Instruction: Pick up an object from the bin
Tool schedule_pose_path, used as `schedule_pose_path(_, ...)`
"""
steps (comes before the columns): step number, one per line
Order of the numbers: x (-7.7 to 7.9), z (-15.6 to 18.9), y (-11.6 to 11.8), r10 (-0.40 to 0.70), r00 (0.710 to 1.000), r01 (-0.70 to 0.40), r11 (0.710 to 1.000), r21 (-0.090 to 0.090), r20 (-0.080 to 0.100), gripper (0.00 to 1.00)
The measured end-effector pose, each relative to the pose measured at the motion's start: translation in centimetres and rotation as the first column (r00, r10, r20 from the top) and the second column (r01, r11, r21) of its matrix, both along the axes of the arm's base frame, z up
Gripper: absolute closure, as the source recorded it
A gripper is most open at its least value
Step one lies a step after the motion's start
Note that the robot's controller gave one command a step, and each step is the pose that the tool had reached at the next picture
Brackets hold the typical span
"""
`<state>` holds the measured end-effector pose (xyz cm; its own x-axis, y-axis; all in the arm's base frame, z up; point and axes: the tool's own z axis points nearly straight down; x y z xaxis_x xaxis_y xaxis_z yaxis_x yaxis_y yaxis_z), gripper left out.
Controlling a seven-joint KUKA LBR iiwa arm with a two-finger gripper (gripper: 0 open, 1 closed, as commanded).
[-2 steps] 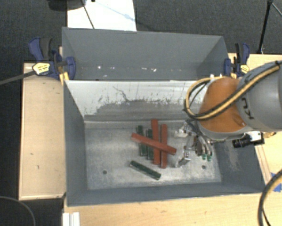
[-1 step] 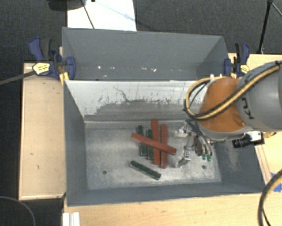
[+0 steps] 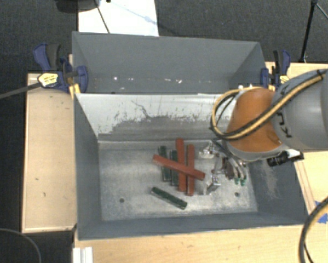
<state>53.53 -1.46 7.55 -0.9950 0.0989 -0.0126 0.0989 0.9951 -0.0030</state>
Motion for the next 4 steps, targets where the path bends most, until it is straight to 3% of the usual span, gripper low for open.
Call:
schedule_pose_path(1, 1.6, 0.1, 5.3, -0.160, 0.987, 0.160, 0.987, 0.002, -0.007, 1.00)
schedule_pose_path(3, 1.6, 0.2, 5.3, -0.158, 0.987, 0.158, 0.987, 0.002, -0.007, 1.00)
schedule_pose_path(4, -0.8, 3.7, 6.7, 0.051, 0.999, -0.051, 0.999, 0.004, -0.011, 1.00)
